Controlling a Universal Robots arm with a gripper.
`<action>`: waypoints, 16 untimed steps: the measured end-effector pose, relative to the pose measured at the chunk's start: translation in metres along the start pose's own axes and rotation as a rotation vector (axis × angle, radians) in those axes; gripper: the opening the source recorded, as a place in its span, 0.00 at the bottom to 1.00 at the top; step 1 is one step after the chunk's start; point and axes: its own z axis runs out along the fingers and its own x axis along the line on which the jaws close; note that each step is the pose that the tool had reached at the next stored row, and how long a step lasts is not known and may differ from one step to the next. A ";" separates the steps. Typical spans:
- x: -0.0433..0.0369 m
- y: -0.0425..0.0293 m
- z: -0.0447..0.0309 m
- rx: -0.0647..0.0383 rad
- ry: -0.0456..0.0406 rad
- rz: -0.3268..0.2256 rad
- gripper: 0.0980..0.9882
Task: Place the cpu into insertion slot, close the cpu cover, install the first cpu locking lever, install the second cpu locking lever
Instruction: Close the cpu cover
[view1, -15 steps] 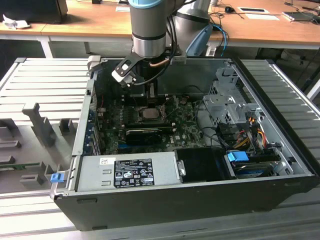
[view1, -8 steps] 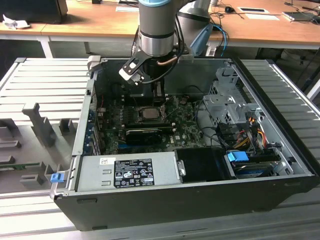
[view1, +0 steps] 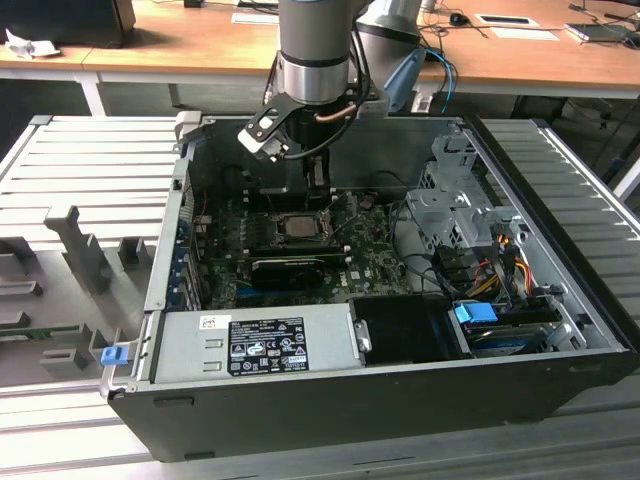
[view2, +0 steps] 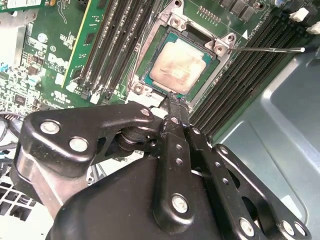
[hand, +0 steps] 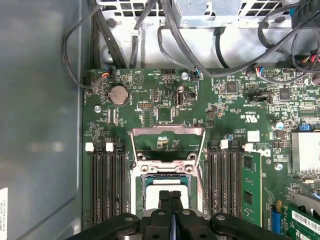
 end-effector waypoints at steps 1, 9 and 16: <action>0.0000 0.0001 -0.0012 0.000 -0.0002 0.000 0.01; 0.0001 0.0002 -0.0029 0.000 -0.0016 0.000 0.01; 0.0002 0.0002 -0.0039 0.000 -0.0052 0.000 0.01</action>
